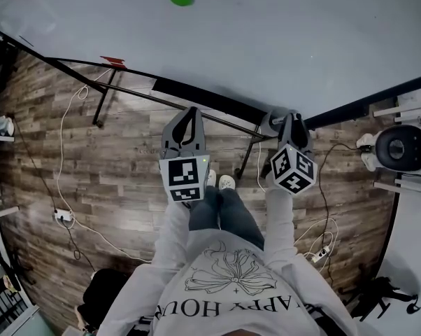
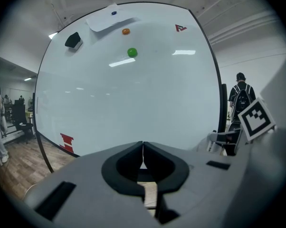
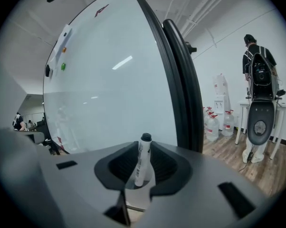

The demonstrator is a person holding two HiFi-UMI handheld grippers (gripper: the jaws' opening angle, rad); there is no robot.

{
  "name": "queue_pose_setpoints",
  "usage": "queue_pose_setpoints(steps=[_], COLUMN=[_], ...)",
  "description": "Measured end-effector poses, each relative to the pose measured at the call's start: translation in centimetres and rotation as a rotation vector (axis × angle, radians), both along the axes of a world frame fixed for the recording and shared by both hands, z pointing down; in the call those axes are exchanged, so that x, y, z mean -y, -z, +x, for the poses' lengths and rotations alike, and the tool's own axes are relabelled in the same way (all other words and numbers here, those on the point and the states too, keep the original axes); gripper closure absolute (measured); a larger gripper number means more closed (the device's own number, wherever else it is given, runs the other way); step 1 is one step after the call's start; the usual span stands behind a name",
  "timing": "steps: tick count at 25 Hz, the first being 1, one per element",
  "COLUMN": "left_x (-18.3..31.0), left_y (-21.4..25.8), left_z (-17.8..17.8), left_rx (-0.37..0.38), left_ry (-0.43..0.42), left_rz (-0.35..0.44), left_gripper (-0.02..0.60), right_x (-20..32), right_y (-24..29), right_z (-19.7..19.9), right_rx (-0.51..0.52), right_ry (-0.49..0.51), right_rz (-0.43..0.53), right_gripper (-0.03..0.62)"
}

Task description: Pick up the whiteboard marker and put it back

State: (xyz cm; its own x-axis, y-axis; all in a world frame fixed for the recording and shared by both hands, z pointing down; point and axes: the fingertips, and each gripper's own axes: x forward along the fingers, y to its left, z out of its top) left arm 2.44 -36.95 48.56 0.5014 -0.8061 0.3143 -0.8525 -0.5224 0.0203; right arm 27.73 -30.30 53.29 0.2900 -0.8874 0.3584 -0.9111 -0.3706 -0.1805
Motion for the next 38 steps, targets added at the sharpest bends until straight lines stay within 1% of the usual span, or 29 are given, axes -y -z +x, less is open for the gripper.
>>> queue_pose_setpoints(steps=[2,11,17,26,32,35,38], left_x=[-0.1,-0.1,-0.1,-0.1,-0.2,0.0,0.0], left_y=[0.3,3.0,5.5,8.8,9.3,9.3,9.0], left_z=[-0.1,-0.7,-1.2,-2.7,-4.5,-5.3,-6.1], left_rx=[-0.003,-0.022,-0.045,-0.073,-0.067,-0.059,-0.053], left_ry=[0.006,0.027,0.044,0.08,0.116,0.134,0.15], left_rz=[0.005,0.054,0.105,0.163,0.17,0.171,0.166], left_gripper=[0.575,0.575,0.575,0.575,0.575,0.575,0.575], right_x=[-0.1,-0.1,-0.2,1.1,2.3,3.1,4.0], right_y=[0.8,5.6,8.9,12.6,12.6,12.2,11.2], right_z=[-0.4,-1.5,-2.6,-5.0,-7.4,-8.5,-9.4], right_rx=[-0.018,-0.097,-0.166,-0.181,-0.177,-0.198,-0.242], right_ry=[0.015,0.059,0.099,0.16,0.223,0.255,0.29], right_rz=[0.015,0.082,0.116,0.18,0.175,0.141,0.089], right_gripper=[0.526,0.528,0.528,0.528,0.528,0.528,0.528])
